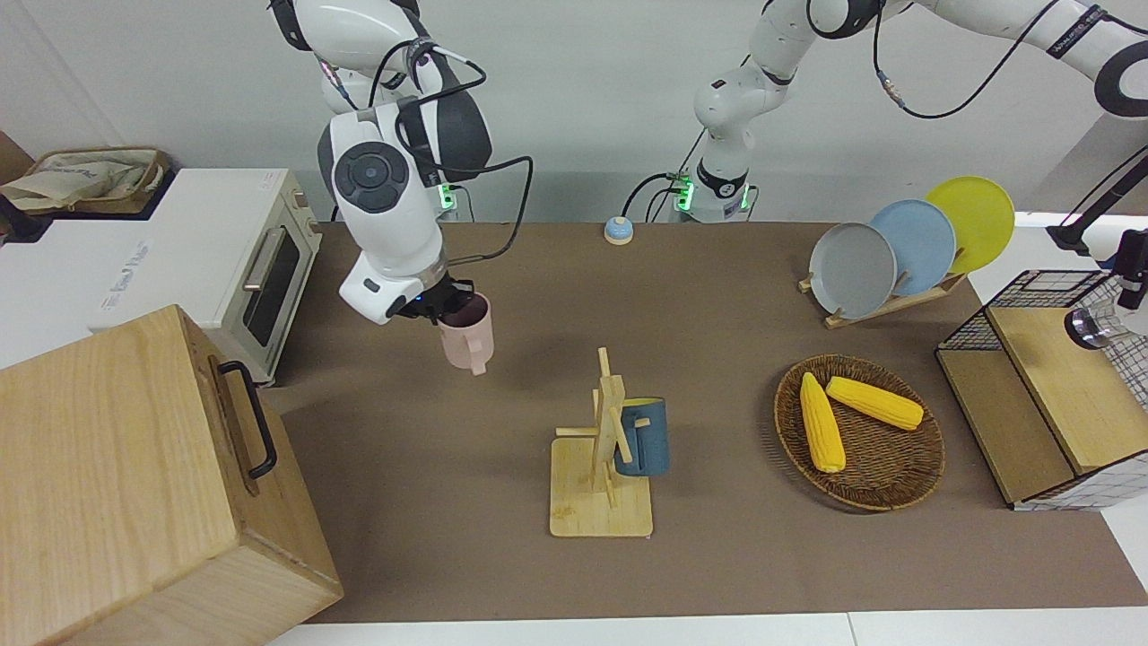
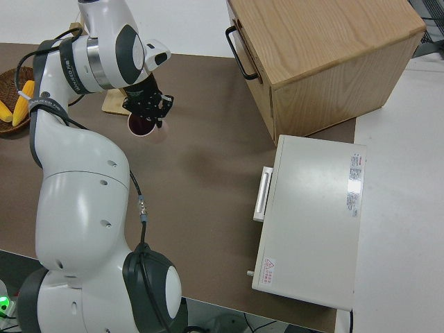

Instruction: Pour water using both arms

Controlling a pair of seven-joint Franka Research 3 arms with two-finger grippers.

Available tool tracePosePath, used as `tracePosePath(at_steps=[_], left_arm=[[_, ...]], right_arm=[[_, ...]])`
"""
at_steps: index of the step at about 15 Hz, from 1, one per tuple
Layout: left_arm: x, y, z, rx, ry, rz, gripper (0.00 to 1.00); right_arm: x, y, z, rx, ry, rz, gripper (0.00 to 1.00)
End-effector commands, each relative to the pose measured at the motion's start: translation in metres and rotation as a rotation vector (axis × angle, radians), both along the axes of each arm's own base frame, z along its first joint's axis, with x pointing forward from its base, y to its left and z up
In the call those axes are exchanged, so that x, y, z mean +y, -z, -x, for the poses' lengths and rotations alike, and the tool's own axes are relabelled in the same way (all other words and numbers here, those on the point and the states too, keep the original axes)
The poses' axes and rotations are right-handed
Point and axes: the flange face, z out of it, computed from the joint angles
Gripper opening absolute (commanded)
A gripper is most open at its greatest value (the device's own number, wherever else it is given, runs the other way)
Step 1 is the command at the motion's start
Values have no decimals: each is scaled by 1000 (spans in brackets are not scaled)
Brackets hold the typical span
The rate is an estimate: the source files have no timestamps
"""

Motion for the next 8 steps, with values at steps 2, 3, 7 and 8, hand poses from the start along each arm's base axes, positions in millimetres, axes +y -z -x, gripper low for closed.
tracePosePath(at_steps=[2,3,7,8], left_arm=[[-50,-21,17,43,-24,-27,0],[-64,-23,18,56,-36,-30,0],[-121,-30,25,90,-68,-35,0],[-134,-31,29,97,-72,-35,0]], right_arm=[[104,23,36,74,138,-31,0],[123,33,38,81,203,-41,0],[199,59,46,80,335,-105,0],[213,65,44,79,369,-110,0]])
